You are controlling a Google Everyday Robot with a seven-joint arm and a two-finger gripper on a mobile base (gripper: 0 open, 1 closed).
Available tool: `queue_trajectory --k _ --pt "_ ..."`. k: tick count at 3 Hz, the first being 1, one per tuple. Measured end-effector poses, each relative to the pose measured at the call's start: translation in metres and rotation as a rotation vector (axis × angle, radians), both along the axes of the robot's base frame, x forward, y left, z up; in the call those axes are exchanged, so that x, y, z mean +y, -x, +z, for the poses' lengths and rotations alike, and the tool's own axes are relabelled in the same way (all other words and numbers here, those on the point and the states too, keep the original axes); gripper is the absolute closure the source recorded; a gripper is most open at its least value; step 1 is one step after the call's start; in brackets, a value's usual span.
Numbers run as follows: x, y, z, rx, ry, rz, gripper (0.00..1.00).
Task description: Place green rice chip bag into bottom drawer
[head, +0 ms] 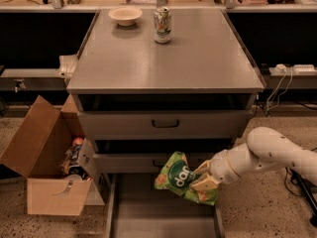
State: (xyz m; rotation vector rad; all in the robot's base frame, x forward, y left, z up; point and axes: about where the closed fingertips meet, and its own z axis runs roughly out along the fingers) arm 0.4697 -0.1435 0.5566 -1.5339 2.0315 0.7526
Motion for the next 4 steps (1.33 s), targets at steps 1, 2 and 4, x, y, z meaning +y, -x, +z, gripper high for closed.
queue_trajectory --k 1,2,4 --pt "0.000 0.000 0.000 0.000 0.000 0.000 1.00" --pt "-0.002 -0.003 -0.027 0.003 -0.006 -0.008 1.00" --pt "-0.016 -0.027 -0.126 0.002 -0.042 -0.039 1.00"
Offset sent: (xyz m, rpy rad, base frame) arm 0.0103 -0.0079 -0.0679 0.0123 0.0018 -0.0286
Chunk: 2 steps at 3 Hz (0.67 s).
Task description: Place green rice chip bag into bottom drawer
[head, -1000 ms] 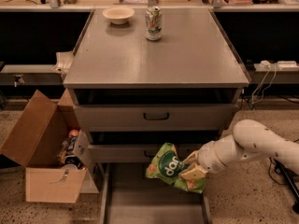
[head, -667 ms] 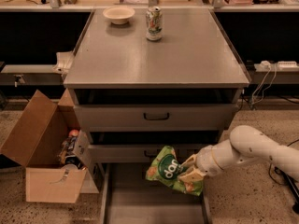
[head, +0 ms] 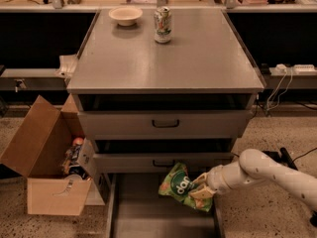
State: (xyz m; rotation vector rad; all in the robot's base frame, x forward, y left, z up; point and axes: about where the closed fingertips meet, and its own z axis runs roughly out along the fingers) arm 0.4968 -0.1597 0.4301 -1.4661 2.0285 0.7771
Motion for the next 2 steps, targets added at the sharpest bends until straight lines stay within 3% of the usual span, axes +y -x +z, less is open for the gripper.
queue_trajectory --k 2 --pt "-0.026 -0.018 -0.096 0.066 -0.067 -0.084 1.00"
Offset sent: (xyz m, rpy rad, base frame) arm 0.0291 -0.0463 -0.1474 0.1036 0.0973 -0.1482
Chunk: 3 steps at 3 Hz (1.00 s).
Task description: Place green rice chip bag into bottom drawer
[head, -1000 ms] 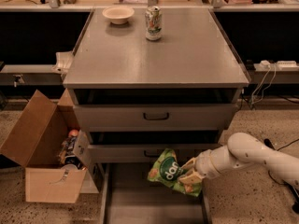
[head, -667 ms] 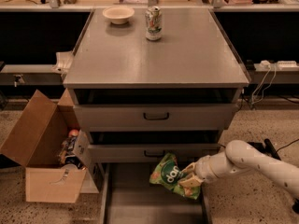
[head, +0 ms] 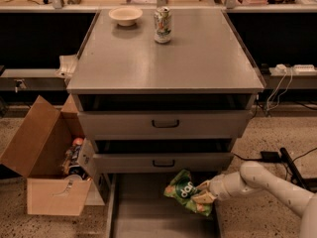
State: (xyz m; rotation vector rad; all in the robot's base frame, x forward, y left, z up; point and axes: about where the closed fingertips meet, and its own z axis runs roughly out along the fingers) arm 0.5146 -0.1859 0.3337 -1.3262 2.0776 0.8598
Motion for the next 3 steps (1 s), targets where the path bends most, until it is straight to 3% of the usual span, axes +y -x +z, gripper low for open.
queue_trajectory --k 1,3 --pt "-0.007 0.000 -0.037 0.029 -0.016 -0.035 1.00" --pt "0.004 0.004 -0.086 0.100 -0.003 -0.027 1.00"
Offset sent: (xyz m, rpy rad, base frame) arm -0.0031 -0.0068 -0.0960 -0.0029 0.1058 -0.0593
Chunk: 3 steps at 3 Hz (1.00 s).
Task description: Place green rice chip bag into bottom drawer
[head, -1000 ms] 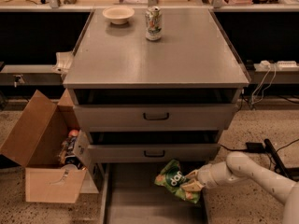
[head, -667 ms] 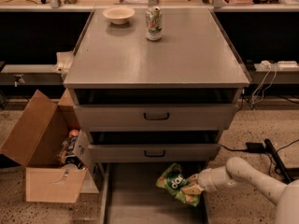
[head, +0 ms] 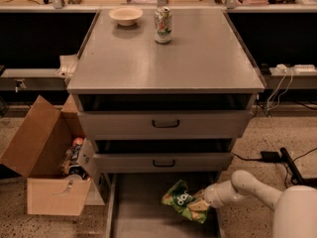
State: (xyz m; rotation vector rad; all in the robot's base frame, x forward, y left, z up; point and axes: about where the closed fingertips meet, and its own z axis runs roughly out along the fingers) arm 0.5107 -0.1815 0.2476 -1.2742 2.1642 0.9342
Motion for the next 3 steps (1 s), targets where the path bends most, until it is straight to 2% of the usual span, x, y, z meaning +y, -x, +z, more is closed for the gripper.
queue_trajectory --k 3 --pt "0.024 0.004 -0.037 0.077 0.022 0.059 1.00"
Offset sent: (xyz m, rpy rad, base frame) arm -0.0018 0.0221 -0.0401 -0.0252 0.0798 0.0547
